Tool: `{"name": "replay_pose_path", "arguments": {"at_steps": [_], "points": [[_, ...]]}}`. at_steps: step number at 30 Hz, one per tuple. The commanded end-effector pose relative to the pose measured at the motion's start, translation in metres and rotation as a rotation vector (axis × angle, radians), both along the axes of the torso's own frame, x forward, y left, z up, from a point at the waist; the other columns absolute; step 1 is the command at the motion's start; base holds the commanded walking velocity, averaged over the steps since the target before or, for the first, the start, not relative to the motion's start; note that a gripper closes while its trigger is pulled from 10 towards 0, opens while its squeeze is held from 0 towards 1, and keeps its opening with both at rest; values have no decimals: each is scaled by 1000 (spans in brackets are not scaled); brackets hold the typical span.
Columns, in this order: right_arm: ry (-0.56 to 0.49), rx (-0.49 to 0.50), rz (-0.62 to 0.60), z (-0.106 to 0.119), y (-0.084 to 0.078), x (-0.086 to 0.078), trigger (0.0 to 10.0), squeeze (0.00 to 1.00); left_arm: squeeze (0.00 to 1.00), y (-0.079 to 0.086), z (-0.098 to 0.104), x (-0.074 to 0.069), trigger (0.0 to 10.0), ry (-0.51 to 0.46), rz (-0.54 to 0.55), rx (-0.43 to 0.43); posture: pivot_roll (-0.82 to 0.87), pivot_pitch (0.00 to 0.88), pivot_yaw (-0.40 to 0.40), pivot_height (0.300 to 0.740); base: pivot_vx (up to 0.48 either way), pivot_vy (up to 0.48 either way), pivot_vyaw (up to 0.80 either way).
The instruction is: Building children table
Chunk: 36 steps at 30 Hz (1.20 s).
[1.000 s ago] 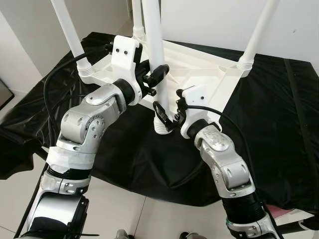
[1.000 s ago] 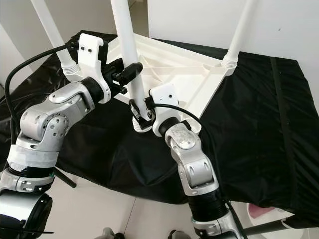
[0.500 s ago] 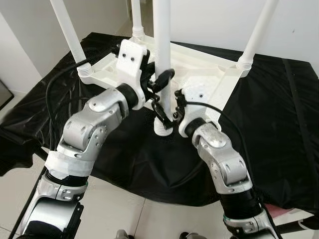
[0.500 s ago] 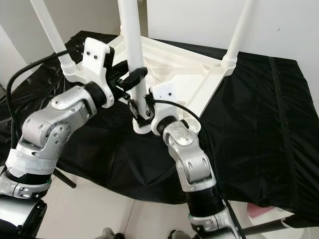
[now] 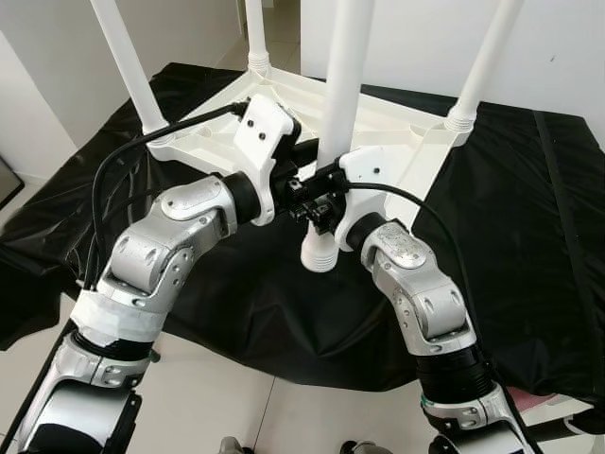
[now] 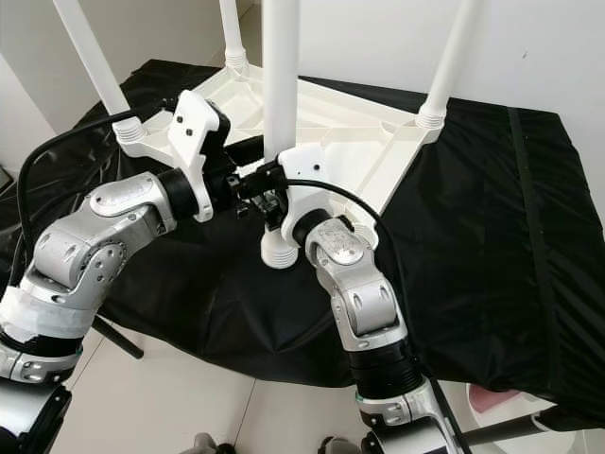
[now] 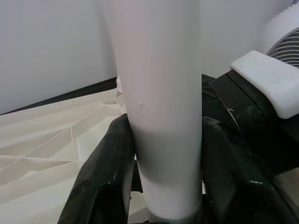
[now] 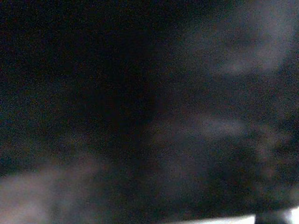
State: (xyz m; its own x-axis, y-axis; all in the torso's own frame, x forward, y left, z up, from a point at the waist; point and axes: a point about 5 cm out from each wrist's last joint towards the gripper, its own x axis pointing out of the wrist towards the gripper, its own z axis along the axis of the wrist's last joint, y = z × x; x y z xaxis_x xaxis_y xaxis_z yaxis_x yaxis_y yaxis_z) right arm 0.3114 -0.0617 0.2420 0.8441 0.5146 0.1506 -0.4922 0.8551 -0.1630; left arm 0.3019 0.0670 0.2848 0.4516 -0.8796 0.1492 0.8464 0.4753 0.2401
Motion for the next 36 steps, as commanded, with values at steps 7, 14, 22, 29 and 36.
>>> {"name": "replay_pose_path", "arguments": {"at_steps": [7, 14, 22, 29, 36], "points": [[54, -23, 22, -8, 4, 1, 0, 0, 0, -13, 5, -12, 0, -93, -124, 33, -103, 115, 62, 740, 0, 0, 0], [27, 12, 3, -2, 0, 2, 0, 0, 1000, -8, 1, -1, 10000, -96, -32, 47, -103, 111, 63, 740, 0, 0, 0], [-20, 36, -51, 6, -11, 3, 0, 0, 0, 5, 7, 5, 10000, 0, 11, -74, -105, 111, 64, 740, 0, 0, 0], [-82, 43, -217, 16, -45, 11, 10000, 0, 0, 34, 25, -9, 10000, 82, -157, -308, -109, 111, 65, 740, 0, 0, 0], [-104, 41, -274, 21, -57, 15, 10000, 0, 1000, 35, 9, -5, 10000, 40, -89, -150, -107, 101, 65, 740, 0, 0, 0]]}}
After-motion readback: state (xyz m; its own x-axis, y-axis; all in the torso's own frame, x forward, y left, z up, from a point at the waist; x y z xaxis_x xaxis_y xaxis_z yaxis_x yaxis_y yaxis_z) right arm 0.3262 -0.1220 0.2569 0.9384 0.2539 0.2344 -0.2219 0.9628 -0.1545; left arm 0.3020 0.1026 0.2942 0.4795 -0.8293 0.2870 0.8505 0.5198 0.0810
